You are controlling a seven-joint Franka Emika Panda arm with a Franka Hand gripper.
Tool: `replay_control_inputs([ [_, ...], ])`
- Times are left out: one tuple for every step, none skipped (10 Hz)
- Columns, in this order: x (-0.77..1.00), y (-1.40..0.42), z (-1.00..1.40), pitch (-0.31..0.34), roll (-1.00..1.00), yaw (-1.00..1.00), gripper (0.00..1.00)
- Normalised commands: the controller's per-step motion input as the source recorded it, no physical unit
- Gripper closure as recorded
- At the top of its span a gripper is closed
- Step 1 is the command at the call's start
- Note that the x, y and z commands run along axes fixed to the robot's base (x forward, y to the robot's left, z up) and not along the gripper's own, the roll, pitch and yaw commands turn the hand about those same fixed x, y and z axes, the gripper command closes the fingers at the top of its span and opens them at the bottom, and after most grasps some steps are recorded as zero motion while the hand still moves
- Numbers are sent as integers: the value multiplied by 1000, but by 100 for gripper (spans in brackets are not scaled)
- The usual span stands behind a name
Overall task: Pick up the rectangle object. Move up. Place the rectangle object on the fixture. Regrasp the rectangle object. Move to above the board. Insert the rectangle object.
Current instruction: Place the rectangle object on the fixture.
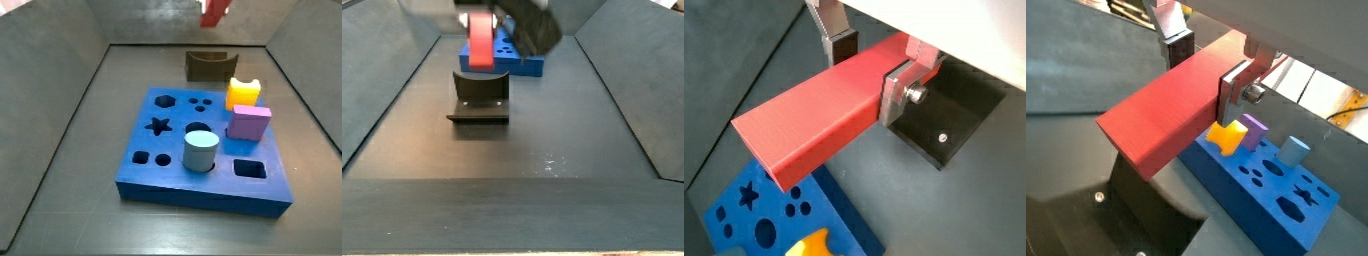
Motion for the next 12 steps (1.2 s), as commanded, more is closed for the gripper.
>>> replay_control_inputs([
  [164, 138, -1000, 179, -889, -134, 100],
  [174, 139, -1000, 144, -688, -161, 100],
  [181, 142, -1000, 116, -529, -178, 100],
  [188, 145, -1000, 90, -370, -186, 100],
  [196, 137, -1000, 64, -254, -180, 100],
  [176, 122, -863, 27, -190, -174, 100],
  [143, 97, -674, 1, -175, -164, 100],
  [114, 70, -434, -29, -173, -142, 100],
  [88, 72, -321, -43, -151, -117, 100],
  [74, 67, -302, -48, -148, -107, 100],
  [79, 62, -280, -52, -147, -82, 100],
  [81, 60, -269, -54, -147, -67, 100],
])
